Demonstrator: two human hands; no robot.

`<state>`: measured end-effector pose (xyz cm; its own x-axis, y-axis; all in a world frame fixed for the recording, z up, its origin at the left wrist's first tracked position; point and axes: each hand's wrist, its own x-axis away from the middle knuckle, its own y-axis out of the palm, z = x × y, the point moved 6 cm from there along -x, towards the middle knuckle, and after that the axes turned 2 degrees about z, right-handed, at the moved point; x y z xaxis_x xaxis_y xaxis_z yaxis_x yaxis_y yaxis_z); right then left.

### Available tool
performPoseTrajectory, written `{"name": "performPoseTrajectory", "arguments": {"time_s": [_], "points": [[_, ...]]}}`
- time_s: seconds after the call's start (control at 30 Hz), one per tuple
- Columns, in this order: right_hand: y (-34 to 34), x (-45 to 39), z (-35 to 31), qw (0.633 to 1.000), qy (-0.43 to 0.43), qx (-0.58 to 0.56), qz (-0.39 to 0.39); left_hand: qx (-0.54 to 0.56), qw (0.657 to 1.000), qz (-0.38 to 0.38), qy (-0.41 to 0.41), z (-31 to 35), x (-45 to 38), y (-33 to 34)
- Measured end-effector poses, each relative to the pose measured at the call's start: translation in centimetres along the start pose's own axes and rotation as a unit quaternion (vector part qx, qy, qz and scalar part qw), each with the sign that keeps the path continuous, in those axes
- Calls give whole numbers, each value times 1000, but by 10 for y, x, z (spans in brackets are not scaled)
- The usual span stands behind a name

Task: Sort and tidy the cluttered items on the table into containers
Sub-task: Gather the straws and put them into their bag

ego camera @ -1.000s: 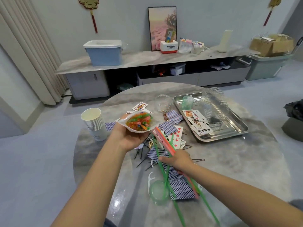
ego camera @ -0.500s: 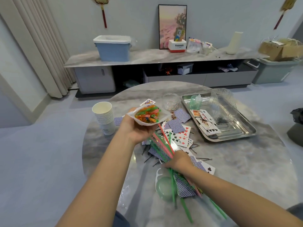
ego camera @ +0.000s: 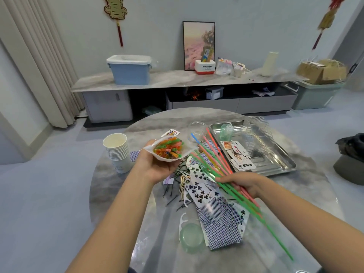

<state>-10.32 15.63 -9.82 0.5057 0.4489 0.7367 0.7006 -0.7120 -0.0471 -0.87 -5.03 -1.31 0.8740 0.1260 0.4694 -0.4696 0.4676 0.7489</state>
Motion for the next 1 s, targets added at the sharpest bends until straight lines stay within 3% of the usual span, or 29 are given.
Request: {"name": "performPoseTrajectory", "arguments": {"time_s": [0.17, 0.43, 0.67, 0.8, 0.9, 1.0], "points": [[-2, 24, -16, 997, -39, -60, -9, -17, 1000, 9, 3, -3, -2, 0], [0, 20, -28, 993, -77, -66, -63, -22, 1000, 17, 1, -3, -4, -1], [-18, 9, -19, 981, -125, -130, 77, -17, 1000, 20, -6, -9, -6, -1], [-29, 12, -16, 969, -131, -177, 109, -35, 999, 22, 0, -14, -7, 0], [-42, 25, -20, 945, -169, -248, 130, -53, 999, 13, -1, -19, -8, 4], [-66, 45, -25, 913, -250, -240, 213, -55, 998, 17, 1, -20, -10, 3]]}}
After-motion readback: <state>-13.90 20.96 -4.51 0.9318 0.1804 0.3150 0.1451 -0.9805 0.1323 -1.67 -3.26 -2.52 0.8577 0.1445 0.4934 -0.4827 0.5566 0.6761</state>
